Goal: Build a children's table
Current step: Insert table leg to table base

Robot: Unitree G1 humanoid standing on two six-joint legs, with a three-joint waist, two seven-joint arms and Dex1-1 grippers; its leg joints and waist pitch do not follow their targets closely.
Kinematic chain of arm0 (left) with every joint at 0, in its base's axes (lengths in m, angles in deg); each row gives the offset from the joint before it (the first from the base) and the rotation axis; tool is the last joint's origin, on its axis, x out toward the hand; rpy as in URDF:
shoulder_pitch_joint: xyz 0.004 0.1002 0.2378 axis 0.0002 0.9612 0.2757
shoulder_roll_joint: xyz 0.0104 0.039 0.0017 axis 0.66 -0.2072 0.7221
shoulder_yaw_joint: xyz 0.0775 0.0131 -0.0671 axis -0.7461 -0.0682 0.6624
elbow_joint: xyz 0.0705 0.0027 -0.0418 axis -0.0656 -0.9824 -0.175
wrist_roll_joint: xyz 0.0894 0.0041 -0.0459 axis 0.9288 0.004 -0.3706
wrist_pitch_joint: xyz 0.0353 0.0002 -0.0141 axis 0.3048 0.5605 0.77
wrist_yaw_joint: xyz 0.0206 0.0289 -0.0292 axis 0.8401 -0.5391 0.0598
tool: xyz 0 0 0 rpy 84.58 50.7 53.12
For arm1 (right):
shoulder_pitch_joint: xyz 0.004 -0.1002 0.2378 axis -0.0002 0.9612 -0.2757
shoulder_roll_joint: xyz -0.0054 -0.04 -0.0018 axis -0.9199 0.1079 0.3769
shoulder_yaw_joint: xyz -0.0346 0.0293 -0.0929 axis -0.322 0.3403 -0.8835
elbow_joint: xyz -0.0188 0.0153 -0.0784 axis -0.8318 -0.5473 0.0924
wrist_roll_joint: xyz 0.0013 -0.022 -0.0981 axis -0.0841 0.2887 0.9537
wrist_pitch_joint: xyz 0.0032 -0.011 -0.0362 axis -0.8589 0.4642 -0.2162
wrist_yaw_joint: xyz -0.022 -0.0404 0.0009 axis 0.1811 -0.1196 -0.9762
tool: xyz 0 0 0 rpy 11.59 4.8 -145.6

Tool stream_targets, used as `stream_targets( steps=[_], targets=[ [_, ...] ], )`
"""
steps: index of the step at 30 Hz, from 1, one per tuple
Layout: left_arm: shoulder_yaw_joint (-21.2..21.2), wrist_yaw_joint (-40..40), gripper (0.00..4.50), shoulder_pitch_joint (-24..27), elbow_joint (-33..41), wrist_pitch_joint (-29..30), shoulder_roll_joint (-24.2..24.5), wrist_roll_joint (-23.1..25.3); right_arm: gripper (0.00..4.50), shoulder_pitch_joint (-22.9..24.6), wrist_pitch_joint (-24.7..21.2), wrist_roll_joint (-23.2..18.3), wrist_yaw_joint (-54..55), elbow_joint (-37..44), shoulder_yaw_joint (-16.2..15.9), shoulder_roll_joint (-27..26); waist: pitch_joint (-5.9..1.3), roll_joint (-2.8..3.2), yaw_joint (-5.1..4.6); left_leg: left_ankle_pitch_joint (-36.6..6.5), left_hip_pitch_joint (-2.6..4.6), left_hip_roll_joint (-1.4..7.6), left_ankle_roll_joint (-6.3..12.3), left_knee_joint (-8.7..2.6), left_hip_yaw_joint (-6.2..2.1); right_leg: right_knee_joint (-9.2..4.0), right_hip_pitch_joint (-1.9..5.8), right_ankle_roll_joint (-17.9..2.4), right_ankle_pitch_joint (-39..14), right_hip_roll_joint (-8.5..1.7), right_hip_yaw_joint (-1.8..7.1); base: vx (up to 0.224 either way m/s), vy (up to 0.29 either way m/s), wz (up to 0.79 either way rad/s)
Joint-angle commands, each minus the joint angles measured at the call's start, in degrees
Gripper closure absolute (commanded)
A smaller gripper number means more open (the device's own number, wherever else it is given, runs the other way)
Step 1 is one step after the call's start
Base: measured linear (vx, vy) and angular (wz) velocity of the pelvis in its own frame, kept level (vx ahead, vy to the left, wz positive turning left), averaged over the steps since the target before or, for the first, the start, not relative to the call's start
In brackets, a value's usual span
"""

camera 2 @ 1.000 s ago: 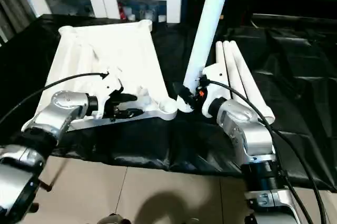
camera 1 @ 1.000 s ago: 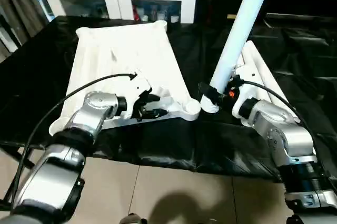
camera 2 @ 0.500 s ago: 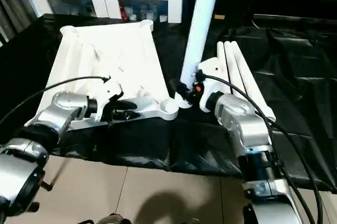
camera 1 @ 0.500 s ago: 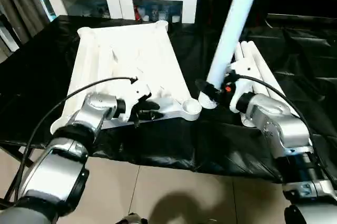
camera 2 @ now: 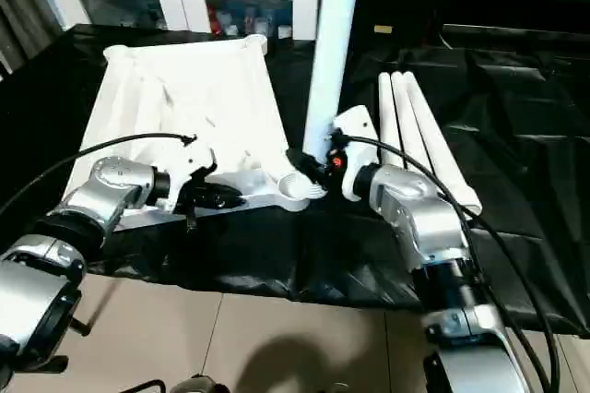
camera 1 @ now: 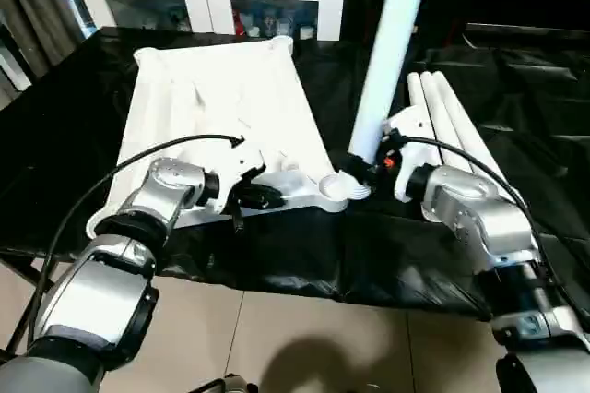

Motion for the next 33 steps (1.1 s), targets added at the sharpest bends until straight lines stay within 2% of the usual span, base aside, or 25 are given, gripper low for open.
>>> stream_targets(
  steps=[1,8,13,15,16,18,19,20,22,24,26,27,33],
  targets=[
    [-0.3,-1.3,4.49,-0.4,-0.6,-0.3,0.1,1.1,2.60,-1.3,1.1,0.5,-0.7,-1.7,-0.1,-0.2,-4.85,-0.55,0.12,-2.7,0.73,2.59,3.22,-4.05,-0.69,-3.68,4.13,-16.0,1.8,-5.00,2.86,0.000,0.000,0.00],
    [-1.9,-2.7,4.50,0.6,0.1,-2.1,0.4,2.8,2.60,-2.6,1.7,0.6,-1.5,-4.3,-0.5,-1.0,-4.76,-0.61,0.05,-3.6,0.69,2.56,2.90,-4.10,-0.67,-3.90,4.13,-15.7,-0.6,-5.07,2.83,0.000,0.000,0.00],
    [-1.4,-6.4,4.50,1.8,2.7,-1.3,0.0,1.0,2.60,-2.5,1.2,0.6,-2.6,-3.8,-1.1,-0.9,-4.82,-0.60,0.31,-2.5,0.74,2.77,3.61,-4.05,-0.59,-3.60,3.96,-16.3,1.2,-5.14,2.84,0.000,0.000,0.00],
    [-1.0,-7.6,4.50,2.8,4.6,-1.2,-0.2,0.4,2.60,-2.1,1.0,0.5,-3.1,-3.7,-1.3,-1.0,-4.79,-0.96,0.34,-2.8,0.81,2.82,3.71,-4.09,-0.51,-3.69,3.88,-16.3,0.8,-5.14,2.84,0.000,0.000,0.00],
    [-0.8,-8.0,4.50,3.1,5.1,-0.9,-0.4,0.3,2.60,-2.0,1.1,0.5,-3.2,-3.8,-1.4,-1.0,-4.80,-0.69,0.57,-3.2,0.91,2.85,3.63,-4.06,-0.47,-3.78,3.76,-16.2,-0.3,-5.22,2.83,0.000,0.000,0.00],
    [-0.8,-7.4,4.50,3.4,5.4,-1.3,-0.4,0.6,2.60,-1.8,1.1,0.5,-3.4,-3.9,-1.5,-1.2,-4.72,-0.69,0.61,-3.4,0.91,2.94,3.40,-4.15,-0.51,-3.78,3.71,-16.1,-0.8,-5.21,2.84,0.000,0.000,0.00],
    [-0.5,-7.0,4.50,3.7,5.5,-1.4,-0.5,0.6,2.60,-1.5,1.1,0.6,-3.6,-4.1,-1.7,-1.4,-4.67,-0.99,0.72,-3.7,0.91,2.95,3.28,-4.20,-0.50,-3.78,3.71,-15.9,-1.4,-5.24,2.83,0.000,0.000,0.00],
    [-0.1,-6.0,4.50,3.9,5.5,-1.5,-0.6,0.6,2.60,-1.1,1.0,1.0,-3.9,-4.4,-2.2,-1.5,-4.66,-0.89,0.71,-3.9,0.85,2.94,3.06,-4.23,-0.51,-3.85,3.75,-15.7,-1.9,-5.32,2.82,0.000,0.000,0.00],
    [0.2,-5.3,4.50,4.1,5.4,-1.7,-0.6,0.5,2.60,-0.9,0.9,1.3,-4.2,-4.7,-2.6,-1.6,-4.63,-1.21,0.70,-4.0,0.92,2.92,2.81,-4.31,-0.49,-3.93,3.66,-15.3,-2.3,-5.26,2.82,0.000,0.000,0.00],
    [0.2,-5.3,4.50,4.1,5.4,-1.7,-0.6,0.5,2.60,-0.9,0.9,1.3,-4.2,-4.7,-2.6,-1.6,-4.55,-1.04,0.74,-4.5,0.94,2.94,2.60,-4.37,-0.51,-4.02,3.57,-15.1,-3.1,-5.28,2.84,0.000,0.000,0.00],
    [0.4,-5.0,4.50,4.6,6.1,-1.5,-0.5,0.5,2.60,-0.7,0.6,1.3,-4.5,-4.7,-2.8,-1.6,-4.53,-1.13,0.74,-4.9,0.93,2.94,2.34,-4.42,-0.54,-4.07,3.64,-14.9,-3.5,-5.34,2.89,0.000,0.000,0.00],
    [0.4,-5.0,4.50,4.6,6.1,-1.5,-0.5,0.5,2.60,-0.7,0.6,1.3,-4.5,-4.7,-2.8,-1.6,-4.52,-1.37,0.73,-4.9,0.93,2.93,2.34,-4.45,-0.50,-4.12,3.65,-14.8,-3.7,-5.33,2.87,0.000,0.000,0.00],
    [0.9,-6.4,4.50,5.7,8.0,-0.4,0.0,0.2,2.60,0.7,0.3,1.4,-5.1,-3.6,-2.9,-0.9,-4.54,-1.24,0.75,-4.5,0.92,2.98,2.29,-4.49,-0.58,-4.03,3.60,-14.6,-3.2,-5.36,2.87,0.000,0.000,0.00]
  ],
)
